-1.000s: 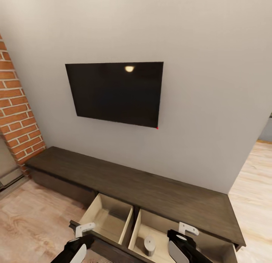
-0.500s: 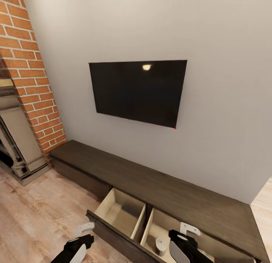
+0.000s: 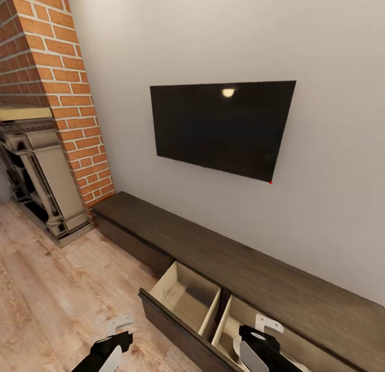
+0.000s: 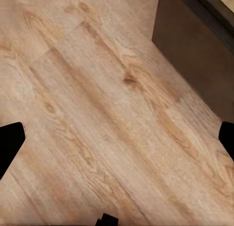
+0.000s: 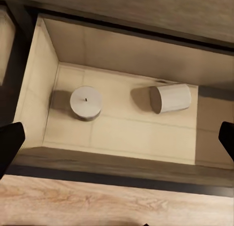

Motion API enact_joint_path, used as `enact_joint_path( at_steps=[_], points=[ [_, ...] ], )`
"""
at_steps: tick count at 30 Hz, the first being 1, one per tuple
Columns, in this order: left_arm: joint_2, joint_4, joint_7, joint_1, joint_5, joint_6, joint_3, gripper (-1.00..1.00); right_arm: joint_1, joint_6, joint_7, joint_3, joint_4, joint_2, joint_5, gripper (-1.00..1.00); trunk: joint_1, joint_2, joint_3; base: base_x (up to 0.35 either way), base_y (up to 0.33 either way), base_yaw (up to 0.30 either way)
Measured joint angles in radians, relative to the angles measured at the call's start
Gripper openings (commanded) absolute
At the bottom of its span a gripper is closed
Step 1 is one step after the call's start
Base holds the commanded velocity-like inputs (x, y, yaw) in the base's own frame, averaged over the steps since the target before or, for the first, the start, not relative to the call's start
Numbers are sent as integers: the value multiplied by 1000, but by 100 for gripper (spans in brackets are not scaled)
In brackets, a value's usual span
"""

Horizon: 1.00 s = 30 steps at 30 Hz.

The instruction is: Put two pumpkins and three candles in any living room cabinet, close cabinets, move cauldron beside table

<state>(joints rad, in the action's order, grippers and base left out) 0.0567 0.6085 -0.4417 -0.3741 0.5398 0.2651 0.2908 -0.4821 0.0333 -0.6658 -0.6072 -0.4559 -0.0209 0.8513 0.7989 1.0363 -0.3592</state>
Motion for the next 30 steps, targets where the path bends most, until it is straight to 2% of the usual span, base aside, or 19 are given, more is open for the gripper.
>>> enact_joint_path(
  at_steps=[30],
  points=[
    [-3,-37,0,0,-12,-1,0,100,0,2,4,0,-1,0,0,100,0,0,-14,0,0,270]
  ],
)
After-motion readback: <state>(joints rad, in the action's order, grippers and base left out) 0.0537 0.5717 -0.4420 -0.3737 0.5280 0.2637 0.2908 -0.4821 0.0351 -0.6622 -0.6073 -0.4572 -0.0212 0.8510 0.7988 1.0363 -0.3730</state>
